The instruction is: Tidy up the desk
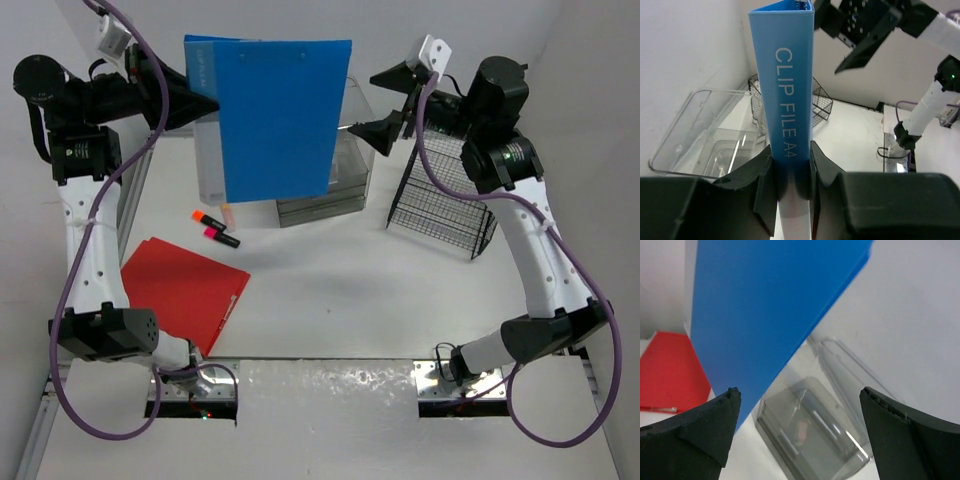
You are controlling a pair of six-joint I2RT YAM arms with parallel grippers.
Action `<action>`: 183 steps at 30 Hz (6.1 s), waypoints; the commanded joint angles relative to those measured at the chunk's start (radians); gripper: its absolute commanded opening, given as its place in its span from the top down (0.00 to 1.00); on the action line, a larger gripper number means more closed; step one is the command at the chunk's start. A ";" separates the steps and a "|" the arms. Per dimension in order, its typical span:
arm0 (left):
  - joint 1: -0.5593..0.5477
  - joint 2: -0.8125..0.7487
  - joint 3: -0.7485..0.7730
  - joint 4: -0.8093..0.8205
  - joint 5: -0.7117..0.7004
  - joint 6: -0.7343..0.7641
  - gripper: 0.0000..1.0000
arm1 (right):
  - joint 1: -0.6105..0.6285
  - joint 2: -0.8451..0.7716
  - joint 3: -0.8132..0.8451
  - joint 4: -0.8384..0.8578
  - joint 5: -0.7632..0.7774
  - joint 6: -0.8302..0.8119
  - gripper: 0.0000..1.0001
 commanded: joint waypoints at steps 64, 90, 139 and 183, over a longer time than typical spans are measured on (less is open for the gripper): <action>-0.115 -0.037 -0.191 -0.275 -0.169 0.448 0.00 | -0.081 -0.061 0.057 0.008 -0.074 0.052 1.00; -0.115 0.003 -0.206 -0.511 -0.244 0.696 0.00 | -0.659 0.103 0.131 0.490 -0.232 0.349 1.00; -0.121 0.106 -0.152 -0.519 -0.237 0.662 0.01 | -0.663 0.403 -0.023 1.152 -0.310 0.643 1.00; -0.136 0.103 -0.186 -0.574 -0.234 0.734 0.01 | -0.729 0.609 -0.200 1.841 -0.151 1.138 0.94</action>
